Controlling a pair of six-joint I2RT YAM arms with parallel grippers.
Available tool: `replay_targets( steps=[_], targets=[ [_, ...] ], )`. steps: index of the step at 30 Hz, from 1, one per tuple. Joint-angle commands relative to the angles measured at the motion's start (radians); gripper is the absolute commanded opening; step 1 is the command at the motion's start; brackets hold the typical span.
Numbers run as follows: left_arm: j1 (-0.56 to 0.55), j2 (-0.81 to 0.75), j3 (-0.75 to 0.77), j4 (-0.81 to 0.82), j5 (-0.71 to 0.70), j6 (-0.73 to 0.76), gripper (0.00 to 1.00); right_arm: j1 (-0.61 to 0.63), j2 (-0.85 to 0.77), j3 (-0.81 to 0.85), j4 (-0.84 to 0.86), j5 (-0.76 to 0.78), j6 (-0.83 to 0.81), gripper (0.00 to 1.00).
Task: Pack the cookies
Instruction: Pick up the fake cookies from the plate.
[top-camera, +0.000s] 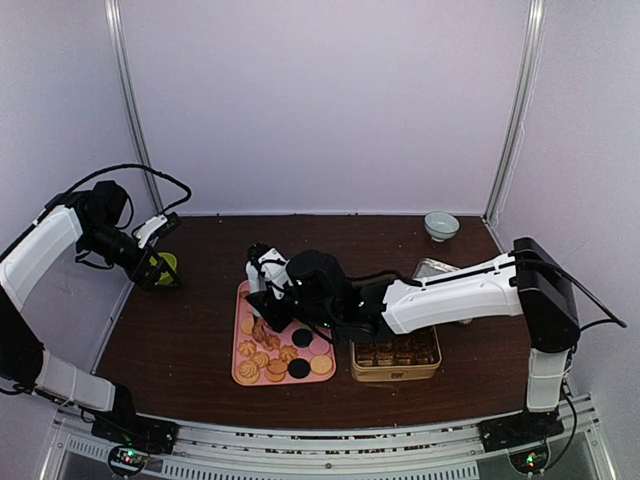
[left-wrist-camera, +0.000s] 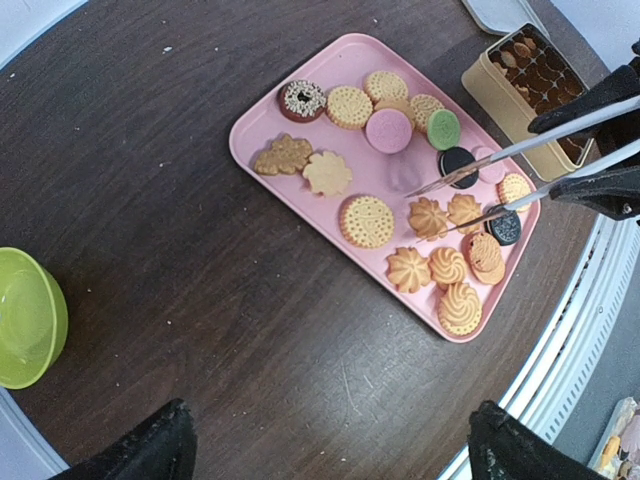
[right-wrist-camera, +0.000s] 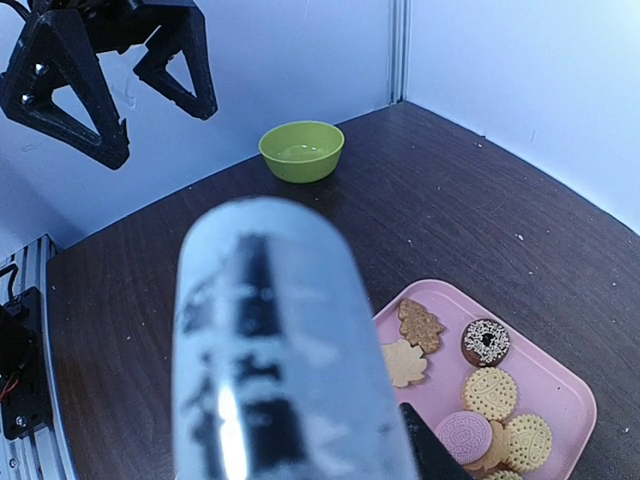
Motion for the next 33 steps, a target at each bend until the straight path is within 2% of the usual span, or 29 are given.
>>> replay_targets(
  steps=[1,20,27,33],
  targets=[
    [0.009,-0.011,-0.002,0.029,0.009,0.012,0.98,0.005,0.002,-0.009,0.04,0.027,0.014,0.39],
    [0.007,-0.012,-0.004,0.018,0.014,0.021,0.98,0.01,-0.046,-0.101,0.013,0.05,0.042,0.39],
    [0.009,-0.005,0.0,0.018,0.022,0.019,0.98,0.011,-0.068,-0.082,0.001,0.059,0.035,0.27],
    [0.008,-0.009,0.005,0.018,0.019,0.015,0.98,0.01,-0.095,-0.018,-0.013,0.054,0.005,0.24]
  ],
)
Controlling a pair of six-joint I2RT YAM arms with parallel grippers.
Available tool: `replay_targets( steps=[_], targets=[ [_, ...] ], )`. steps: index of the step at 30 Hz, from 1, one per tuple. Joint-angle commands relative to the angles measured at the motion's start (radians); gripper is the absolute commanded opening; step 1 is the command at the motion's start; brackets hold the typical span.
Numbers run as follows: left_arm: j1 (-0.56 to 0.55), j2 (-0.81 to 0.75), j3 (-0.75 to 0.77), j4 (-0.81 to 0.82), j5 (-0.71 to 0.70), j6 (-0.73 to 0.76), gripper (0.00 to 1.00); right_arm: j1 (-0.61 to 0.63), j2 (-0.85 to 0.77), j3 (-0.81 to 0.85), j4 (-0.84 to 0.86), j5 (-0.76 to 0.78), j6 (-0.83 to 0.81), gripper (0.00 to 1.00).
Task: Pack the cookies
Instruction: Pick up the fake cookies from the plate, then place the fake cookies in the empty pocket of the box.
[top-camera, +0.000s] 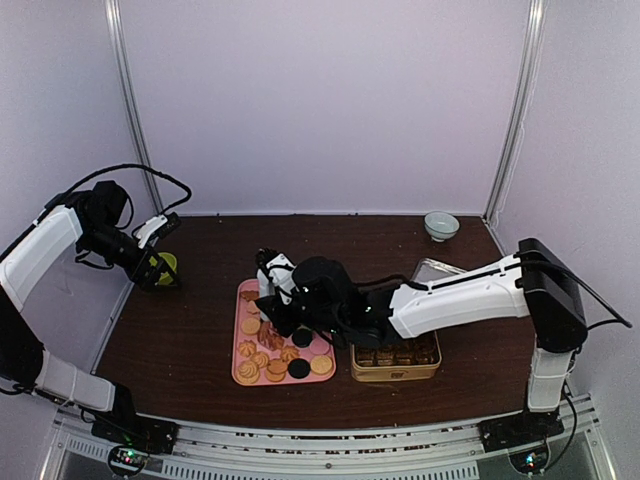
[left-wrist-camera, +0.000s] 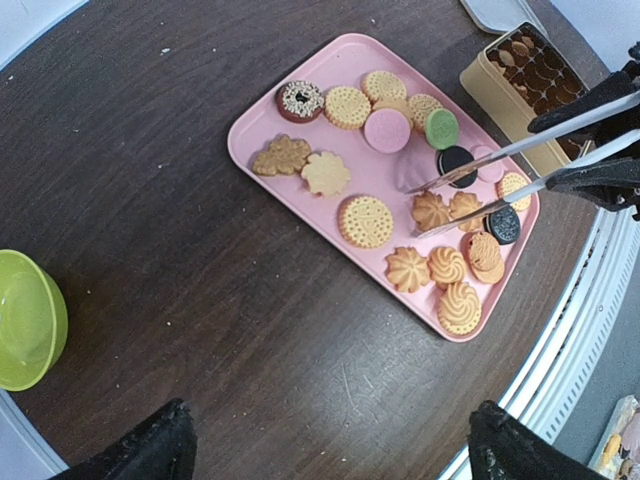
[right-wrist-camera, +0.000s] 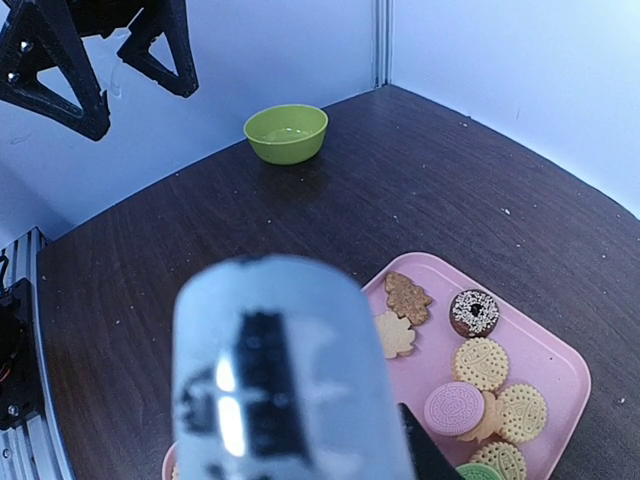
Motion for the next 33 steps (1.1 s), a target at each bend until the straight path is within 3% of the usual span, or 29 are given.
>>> replay_targets(
  steps=[1,11,33],
  targets=[
    [0.008,-0.009,0.005,0.019,0.016,0.008,0.98,0.004,-0.07,0.064,-0.026,0.02,-0.031,0.23],
    [0.008,-0.007,0.009,0.019,0.02,0.005,0.98,-0.019,-0.22,0.01,-0.028,0.054,-0.05,0.21],
    [0.009,-0.005,0.008,0.019,0.04,0.011,0.98,-0.165,-0.744,-0.474,-0.164,0.23,-0.045,0.21]
  ],
)
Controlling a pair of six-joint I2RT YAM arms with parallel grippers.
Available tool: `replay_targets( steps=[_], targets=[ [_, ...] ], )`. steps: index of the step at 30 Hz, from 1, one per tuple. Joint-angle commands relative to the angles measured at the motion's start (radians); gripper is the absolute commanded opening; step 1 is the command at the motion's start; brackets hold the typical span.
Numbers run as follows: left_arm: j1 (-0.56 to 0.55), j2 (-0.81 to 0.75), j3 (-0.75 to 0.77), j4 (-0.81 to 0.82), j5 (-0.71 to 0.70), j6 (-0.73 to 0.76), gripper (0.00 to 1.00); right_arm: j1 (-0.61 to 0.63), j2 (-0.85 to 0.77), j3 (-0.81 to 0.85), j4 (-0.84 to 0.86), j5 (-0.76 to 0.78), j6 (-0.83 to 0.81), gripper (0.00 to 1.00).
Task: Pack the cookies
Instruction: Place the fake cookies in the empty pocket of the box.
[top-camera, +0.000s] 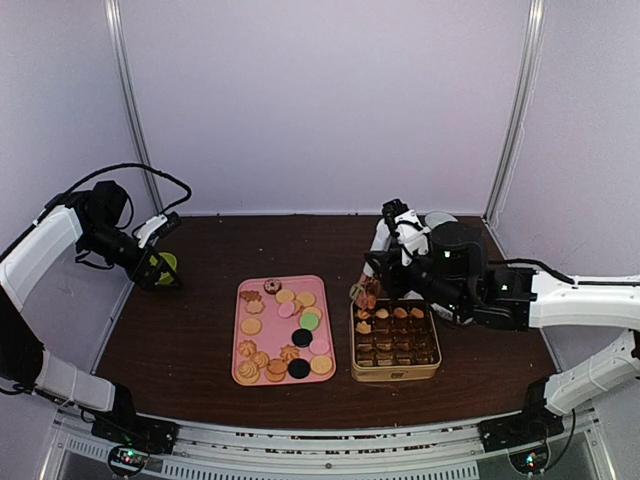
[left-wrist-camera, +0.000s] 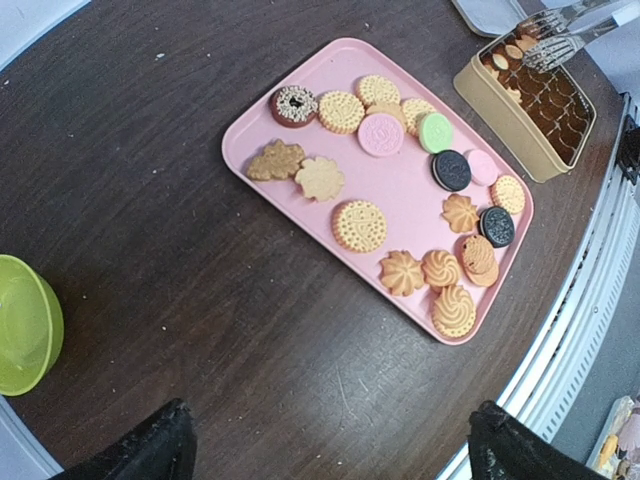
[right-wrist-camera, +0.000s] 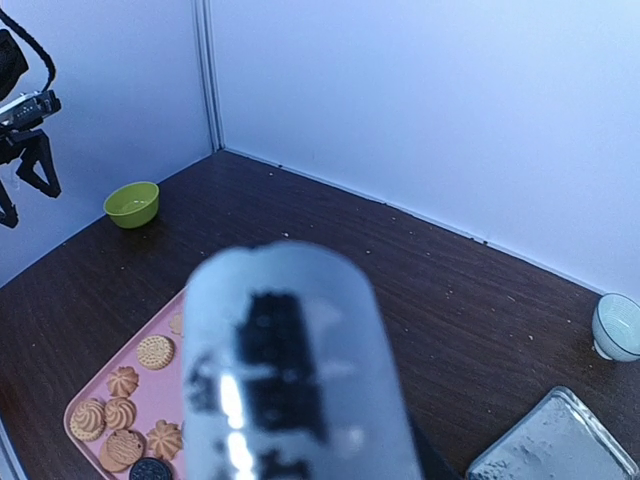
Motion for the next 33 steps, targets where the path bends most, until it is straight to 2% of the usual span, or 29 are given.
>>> replay_targets(
  steps=[1,13,33],
  targets=[
    [0.008,-0.005,0.009,0.019,0.024,0.011,0.98,-0.012,-0.079,-0.062,-0.022,0.058,0.012,0.21],
    [0.008,-0.002,0.004,0.018,0.03,0.01,0.98,-0.012,-0.132,-0.128,-0.048,0.048,0.061,0.23],
    [0.008,0.002,0.018,0.004,0.04,0.02,0.98,-0.013,-0.136,-0.125,-0.065,0.011,0.079,0.4]
  ],
)
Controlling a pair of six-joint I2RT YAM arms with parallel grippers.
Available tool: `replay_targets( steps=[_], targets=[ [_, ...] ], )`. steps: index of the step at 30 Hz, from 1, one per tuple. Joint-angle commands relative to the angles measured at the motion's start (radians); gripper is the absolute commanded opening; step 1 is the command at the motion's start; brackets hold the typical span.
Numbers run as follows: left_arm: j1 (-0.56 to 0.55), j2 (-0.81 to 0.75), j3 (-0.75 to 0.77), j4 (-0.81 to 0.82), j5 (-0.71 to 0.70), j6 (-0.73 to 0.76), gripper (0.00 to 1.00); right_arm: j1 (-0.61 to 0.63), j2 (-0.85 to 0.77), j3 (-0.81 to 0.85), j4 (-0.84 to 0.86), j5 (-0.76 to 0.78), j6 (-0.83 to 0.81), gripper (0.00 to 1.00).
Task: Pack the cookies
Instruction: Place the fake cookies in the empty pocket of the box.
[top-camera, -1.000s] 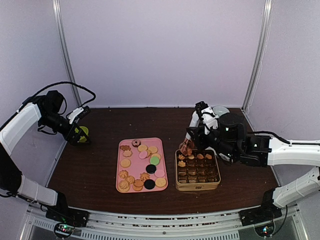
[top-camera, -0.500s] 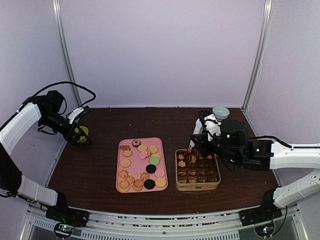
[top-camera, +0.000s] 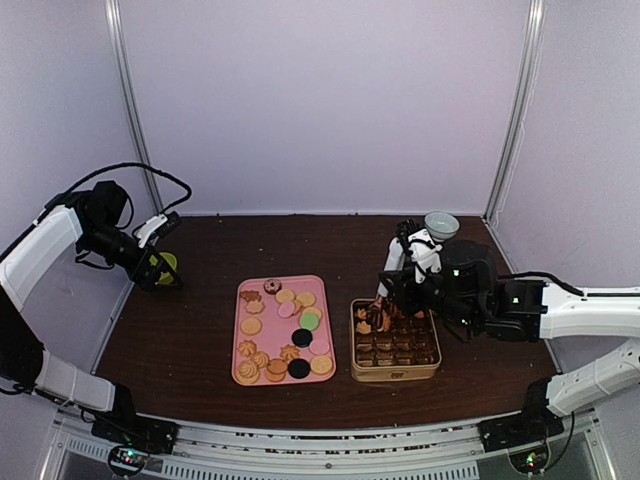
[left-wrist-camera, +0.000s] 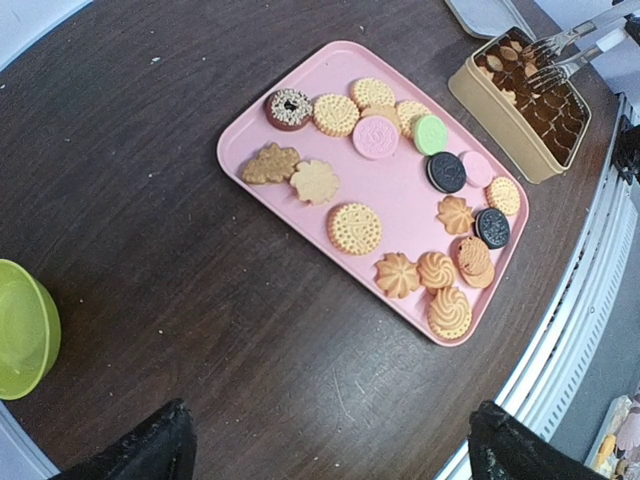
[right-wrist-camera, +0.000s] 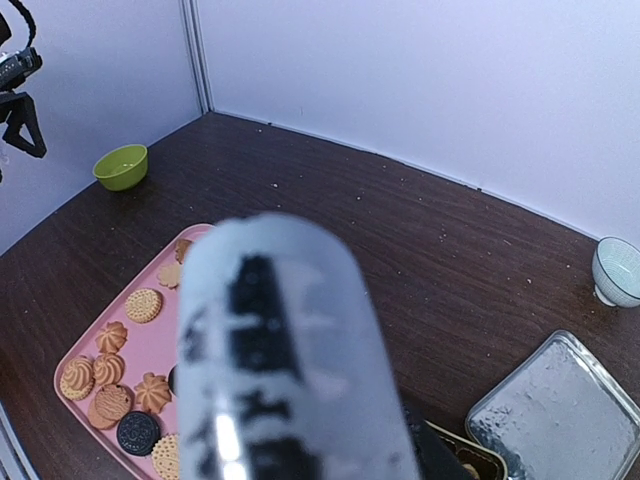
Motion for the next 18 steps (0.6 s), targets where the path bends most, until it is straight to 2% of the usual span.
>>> replay_targets(
  steps=[1,18],
  targets=[
    [0.007,0.003,0.019,0.006,0.03,0.017,0.98,0.0,-0.031,0.002,0.008,-0.001,0.006,0.41],
    [0.009,0.007,0.028,-0.003,0.027,0.022,0.98,-0.001,-0.027,0.079,-0.004,-0.013,-0.043,0.41]
  ],
)
